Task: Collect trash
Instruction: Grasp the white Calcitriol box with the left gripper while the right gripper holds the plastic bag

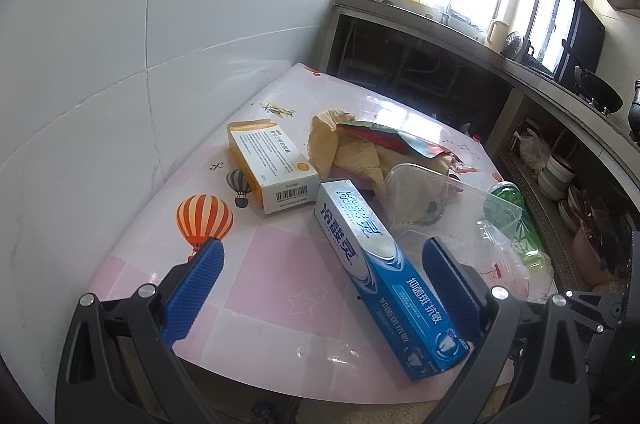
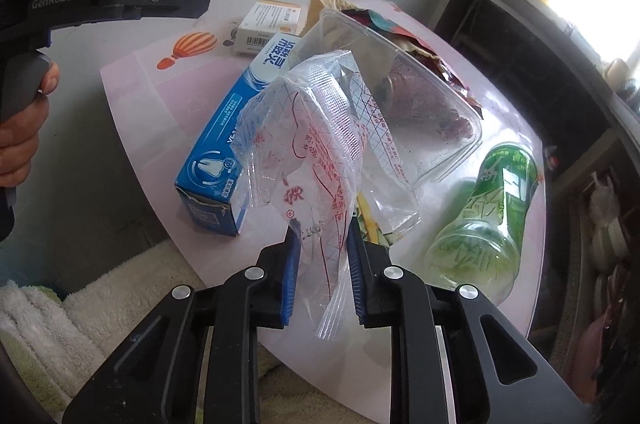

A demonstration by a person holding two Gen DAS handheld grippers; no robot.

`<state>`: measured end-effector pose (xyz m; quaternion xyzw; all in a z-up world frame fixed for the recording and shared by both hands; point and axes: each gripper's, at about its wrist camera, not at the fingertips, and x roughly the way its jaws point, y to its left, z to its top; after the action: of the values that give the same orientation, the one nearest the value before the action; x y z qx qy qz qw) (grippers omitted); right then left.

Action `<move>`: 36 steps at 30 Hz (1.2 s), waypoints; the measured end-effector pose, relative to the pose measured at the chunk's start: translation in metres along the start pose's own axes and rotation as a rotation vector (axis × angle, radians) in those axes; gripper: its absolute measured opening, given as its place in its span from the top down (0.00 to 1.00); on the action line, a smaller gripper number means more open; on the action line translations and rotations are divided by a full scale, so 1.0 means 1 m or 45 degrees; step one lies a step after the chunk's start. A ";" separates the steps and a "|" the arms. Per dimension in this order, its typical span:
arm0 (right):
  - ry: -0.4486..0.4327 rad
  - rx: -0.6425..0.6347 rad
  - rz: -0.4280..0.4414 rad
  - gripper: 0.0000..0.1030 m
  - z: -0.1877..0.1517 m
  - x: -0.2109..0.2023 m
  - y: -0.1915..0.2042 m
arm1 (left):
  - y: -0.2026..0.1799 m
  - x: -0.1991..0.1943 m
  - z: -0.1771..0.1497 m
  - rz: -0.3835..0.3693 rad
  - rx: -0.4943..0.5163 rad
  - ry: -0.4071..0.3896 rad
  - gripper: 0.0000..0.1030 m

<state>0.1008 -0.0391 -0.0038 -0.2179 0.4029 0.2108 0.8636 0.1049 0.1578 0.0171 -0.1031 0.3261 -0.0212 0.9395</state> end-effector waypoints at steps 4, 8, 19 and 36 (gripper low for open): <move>-0.060 0.052 0.012 0.80 -0.002 -0.019 -0.006 | -0.004 -0.001 0.000 -0.024 -0.016 0.015 0.06; -0.133 0.113 0.023 0.80 -0.004 -0.039 -0.013 | -0.010 -0.001 0.001 -0.032 -0.010 0.027 0.06; -0.283 0.299 0.001 0.80 -0.009 -0.076 -0.045 | -0.033 0.004 0.043 -0.138 0.005 -0.012 0.06; -0.314 0.329 0.085 0.80 -0.006 -0.064 -0.049 | 0.076 0.169 0.109 0.238 -0.390 0.359 0.15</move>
<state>0.0857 -0.0949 0.0533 -0.0643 0.3247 0.2108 0.9198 0.3036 0.2339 -0.0179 -0.2097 0.4615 0.1015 0.8560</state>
